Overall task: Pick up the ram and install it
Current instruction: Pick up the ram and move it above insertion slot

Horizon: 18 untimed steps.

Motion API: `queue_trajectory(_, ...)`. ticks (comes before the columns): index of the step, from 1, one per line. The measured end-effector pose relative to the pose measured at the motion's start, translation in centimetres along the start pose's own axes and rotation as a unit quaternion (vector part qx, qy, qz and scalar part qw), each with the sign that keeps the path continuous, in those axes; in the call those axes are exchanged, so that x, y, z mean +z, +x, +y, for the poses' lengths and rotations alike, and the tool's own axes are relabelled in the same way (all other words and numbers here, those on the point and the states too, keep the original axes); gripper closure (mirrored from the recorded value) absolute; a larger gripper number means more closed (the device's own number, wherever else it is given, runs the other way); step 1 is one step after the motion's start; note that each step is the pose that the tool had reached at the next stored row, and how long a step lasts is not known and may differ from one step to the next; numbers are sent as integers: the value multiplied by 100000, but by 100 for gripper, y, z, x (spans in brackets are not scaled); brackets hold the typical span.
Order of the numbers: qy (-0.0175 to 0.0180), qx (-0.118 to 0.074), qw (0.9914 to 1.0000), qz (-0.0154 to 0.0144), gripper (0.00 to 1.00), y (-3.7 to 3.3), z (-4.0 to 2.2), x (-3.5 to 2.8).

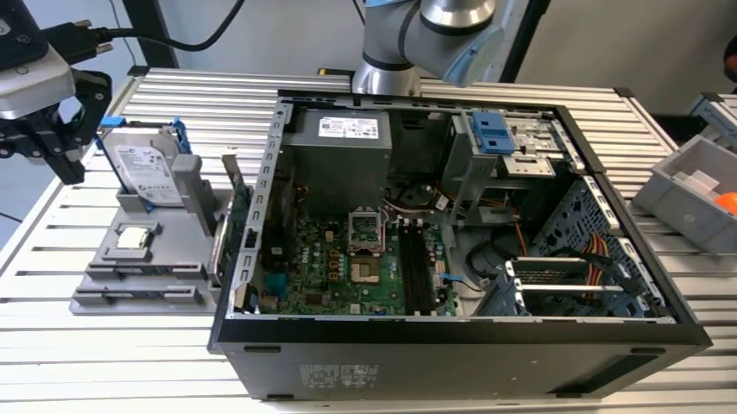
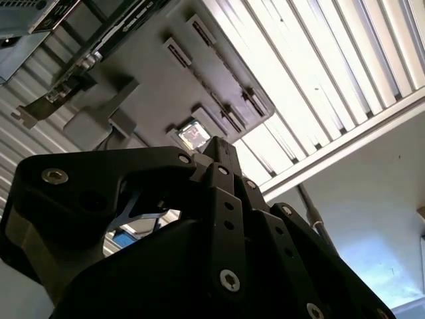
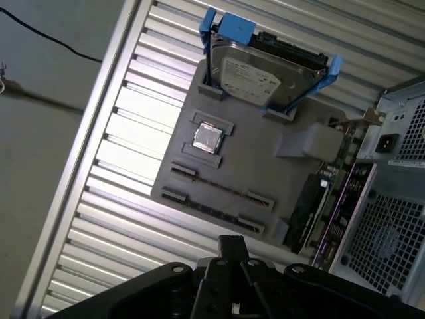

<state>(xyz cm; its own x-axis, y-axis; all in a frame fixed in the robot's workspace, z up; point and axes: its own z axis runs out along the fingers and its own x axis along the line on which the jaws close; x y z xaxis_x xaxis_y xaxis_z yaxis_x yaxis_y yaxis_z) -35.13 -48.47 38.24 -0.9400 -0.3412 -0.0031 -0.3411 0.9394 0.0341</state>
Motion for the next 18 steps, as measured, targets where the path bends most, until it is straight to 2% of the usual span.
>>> queue_trajectory(12,27,-1731,99985,67,100,0,0,0)
queue_trajectory(18,25,-1770,99984,70,100,0,0,0)
